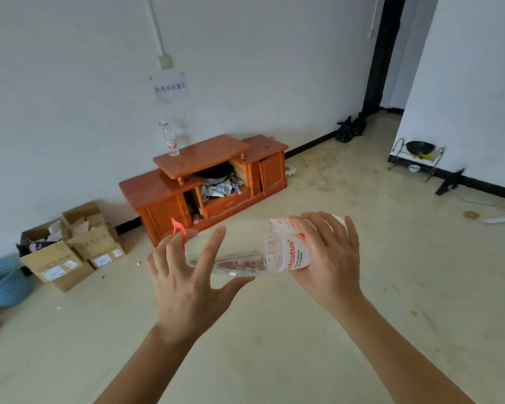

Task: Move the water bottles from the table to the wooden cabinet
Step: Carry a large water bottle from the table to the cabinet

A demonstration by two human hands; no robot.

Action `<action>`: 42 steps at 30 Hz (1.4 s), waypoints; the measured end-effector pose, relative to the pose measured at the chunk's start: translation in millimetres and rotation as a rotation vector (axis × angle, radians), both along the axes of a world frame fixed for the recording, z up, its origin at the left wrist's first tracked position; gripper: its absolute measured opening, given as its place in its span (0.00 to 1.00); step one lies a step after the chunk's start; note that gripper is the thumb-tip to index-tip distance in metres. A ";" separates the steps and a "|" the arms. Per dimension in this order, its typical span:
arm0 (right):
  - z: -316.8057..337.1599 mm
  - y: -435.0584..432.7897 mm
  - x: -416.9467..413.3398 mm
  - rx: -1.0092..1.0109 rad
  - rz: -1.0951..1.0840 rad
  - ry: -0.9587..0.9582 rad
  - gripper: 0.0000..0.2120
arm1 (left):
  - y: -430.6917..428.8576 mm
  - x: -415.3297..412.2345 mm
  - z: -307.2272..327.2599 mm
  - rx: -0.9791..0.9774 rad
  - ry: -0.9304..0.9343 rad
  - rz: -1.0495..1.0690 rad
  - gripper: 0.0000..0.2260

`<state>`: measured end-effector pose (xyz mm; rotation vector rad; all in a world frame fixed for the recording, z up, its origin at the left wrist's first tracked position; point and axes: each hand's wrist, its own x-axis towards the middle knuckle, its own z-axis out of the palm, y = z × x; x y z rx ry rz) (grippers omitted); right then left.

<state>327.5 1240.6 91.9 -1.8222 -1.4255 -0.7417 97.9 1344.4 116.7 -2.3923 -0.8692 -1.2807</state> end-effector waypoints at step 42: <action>-17.7 1035.7 329.5 -0.100 0.325 -0.039 0.43 | 951.0 312.2 -21.4 -0.245 0.018 0.394 0.33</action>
